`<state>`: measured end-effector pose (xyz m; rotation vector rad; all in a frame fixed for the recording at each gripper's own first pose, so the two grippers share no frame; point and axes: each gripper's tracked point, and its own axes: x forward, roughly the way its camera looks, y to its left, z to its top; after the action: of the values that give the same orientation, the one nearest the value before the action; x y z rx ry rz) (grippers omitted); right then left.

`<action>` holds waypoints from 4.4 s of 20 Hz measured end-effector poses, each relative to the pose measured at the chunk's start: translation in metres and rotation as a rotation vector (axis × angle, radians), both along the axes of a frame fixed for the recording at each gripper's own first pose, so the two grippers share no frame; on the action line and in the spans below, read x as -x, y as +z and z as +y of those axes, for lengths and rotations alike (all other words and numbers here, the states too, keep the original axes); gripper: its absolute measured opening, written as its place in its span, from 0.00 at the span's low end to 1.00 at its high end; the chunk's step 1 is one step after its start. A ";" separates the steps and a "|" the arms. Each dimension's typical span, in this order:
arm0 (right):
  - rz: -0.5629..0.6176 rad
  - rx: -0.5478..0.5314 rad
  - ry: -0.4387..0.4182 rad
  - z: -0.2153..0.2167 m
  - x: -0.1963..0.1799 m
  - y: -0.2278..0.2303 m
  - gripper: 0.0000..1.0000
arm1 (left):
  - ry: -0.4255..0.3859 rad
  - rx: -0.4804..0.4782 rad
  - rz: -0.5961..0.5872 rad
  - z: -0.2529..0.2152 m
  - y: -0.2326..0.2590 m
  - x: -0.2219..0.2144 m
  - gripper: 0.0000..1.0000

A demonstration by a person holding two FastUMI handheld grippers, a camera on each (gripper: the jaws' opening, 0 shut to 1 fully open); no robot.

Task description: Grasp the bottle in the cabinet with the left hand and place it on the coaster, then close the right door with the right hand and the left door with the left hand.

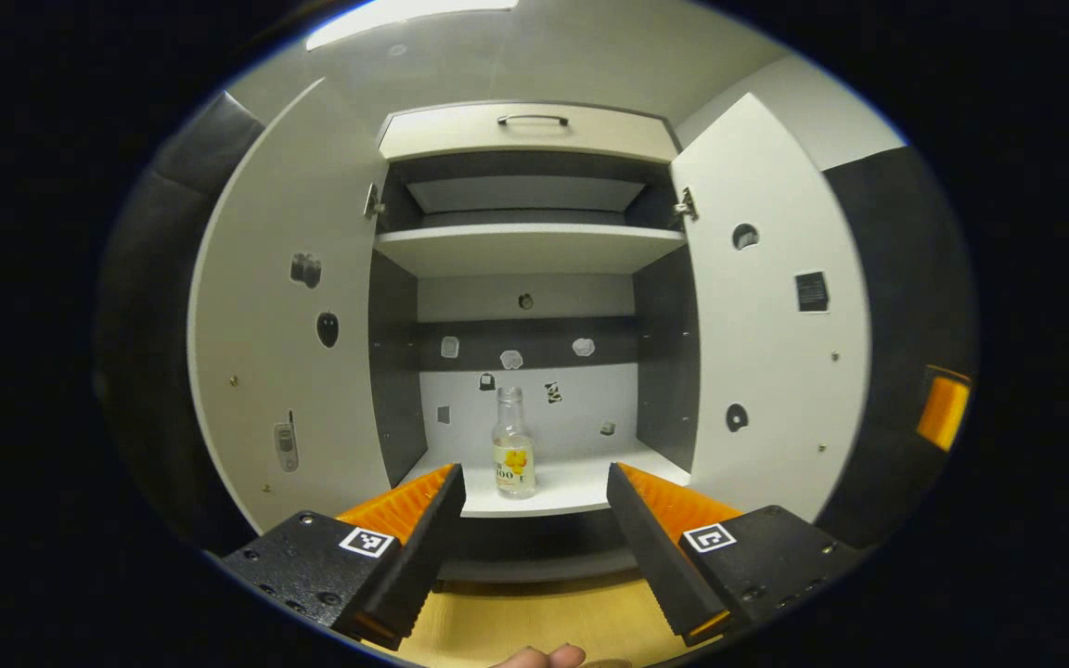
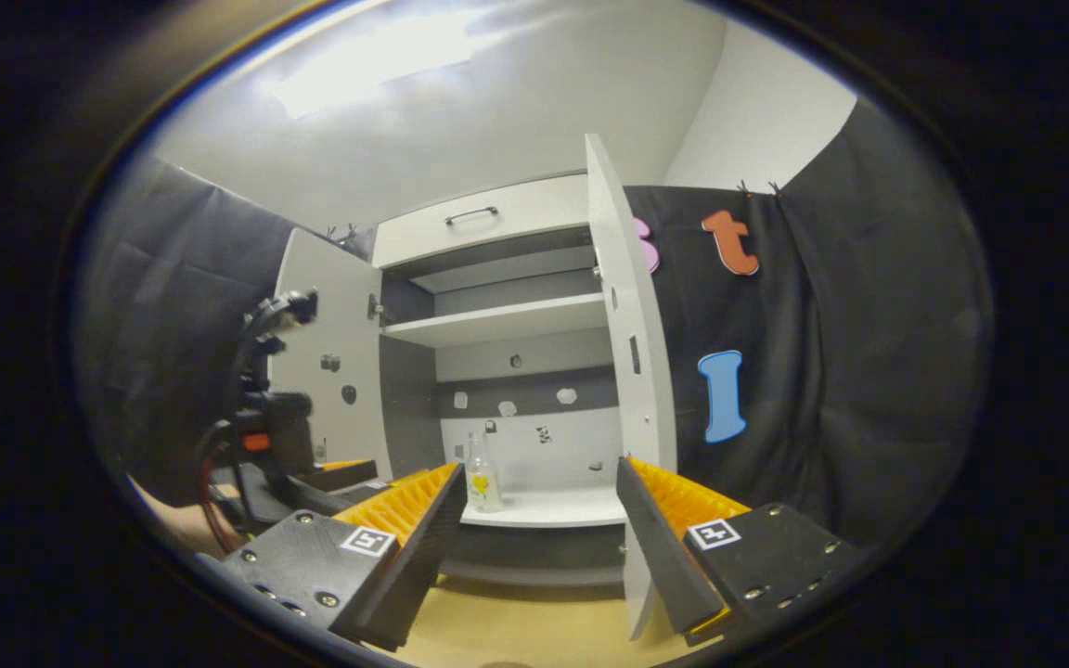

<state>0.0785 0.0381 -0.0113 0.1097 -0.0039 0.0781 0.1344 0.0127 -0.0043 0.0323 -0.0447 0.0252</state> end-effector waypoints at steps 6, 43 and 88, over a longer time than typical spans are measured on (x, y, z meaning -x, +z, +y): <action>0.001 -0.056 -0.023 0.011 -0.017 0.002 0.98 | 0.029 0.031 0.050 0.032 -0.051 -0.101 0.97; 0.046 -0.003 -0.160 -0.063 0.124 -0.021 0.98 | -0.249 -0.049 -0.002 -0.059 -0.048 -0.034 0.80; 0.207 0.032 -0.072 -0.077 0.049 -0.124 0.94 | -0.478 -0.137 0.340 -0.103 -0.430 0.091 0.99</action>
<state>0.0298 -0.0390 -0.1356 0.0852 0.2003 -0.0058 0.0430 -0.0908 -0.4338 0.1620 0.2865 -0.4606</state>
